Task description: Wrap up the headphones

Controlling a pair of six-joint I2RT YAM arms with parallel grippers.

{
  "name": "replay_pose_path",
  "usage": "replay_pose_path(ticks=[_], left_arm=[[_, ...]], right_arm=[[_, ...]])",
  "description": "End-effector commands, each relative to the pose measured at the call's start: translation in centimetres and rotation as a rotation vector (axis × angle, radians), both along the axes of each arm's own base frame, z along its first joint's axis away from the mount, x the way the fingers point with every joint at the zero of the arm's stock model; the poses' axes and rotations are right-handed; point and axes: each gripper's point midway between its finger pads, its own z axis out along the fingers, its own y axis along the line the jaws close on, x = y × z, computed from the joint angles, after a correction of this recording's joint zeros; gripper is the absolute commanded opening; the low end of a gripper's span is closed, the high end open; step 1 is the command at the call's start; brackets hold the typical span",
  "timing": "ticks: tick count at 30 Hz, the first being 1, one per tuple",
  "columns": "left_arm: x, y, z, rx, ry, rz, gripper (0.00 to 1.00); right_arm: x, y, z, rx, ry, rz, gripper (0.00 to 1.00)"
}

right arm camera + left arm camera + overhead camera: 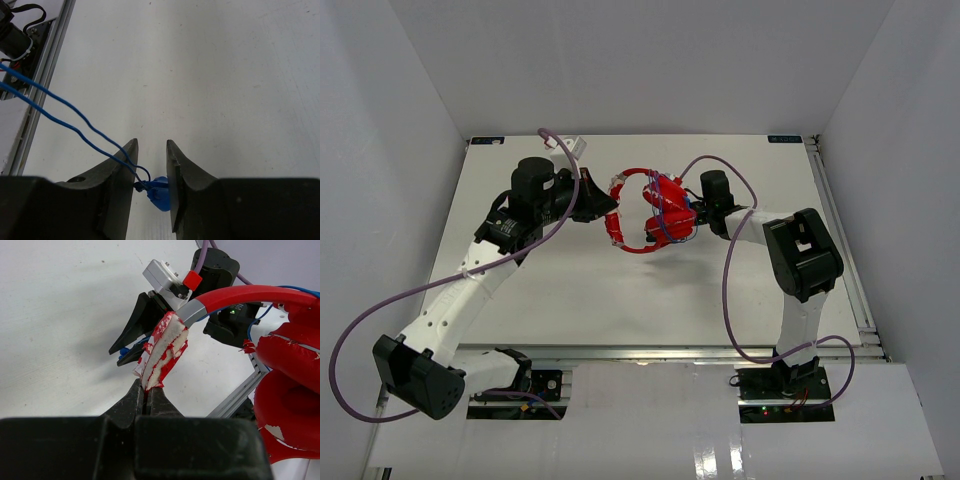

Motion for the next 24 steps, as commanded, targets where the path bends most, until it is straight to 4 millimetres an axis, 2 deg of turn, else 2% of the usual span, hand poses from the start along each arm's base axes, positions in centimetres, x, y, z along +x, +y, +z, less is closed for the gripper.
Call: replay_pose_path(ticks=[1, 7, 10, 17, 18, 20, 22, 24], left_arm=[[-0.9, -0.1, 5.5, -0.102, -0.120, -0.020, 0.00], [-0.9, -0.1, 5.5, -0.103, -0.118, -0.021, 0.00], [-1.0, -0.1, 5.4, -0.103, -0.117, -0.023, 0.00], [-0.7, 0.3, 4.5, -0.096, -0.098, 0.010, 0.00], [-0.4, 0.6, 4.2, -0.097, -0.089, 0.040, 0.00], [0.3, 1.1, 3.8, -0.099, -0.081, 0.096, 0.00], [1.1, 1.5, 3.2, -0.138, -0.062, 0.152, 0.00], [1.9, 2.2, 3.0, -0.173, -0.058, 0.216, 0.00]], right_arm=[[-0.6, 0.3, 1.6, 0.039, -0.032, 0.049, 0.31], [-1.2, 0.3, 2.0, 0.059, -0.007, 0.076, 0.28], [-1.3, 0.3, 2.2, 0.065, -0.007, 0.085, 0.08], [-1.5, 0.0, 3.0, 0.051, -0.015, 0.043, 0.08], [-1.9, -0.3, 3.9, 0.057, -0.035, 0.035, 0.08], [-2.7, -0.7, 3.8, 0.050, -0.021, 0.017, 0.08], [-2.9, -1.2, 4.6, 0.037, -0.030, -0.043, 0.08], [-3.1, -1.7, 4.4, 0.007, -0.003, -0.090, 0.08]])
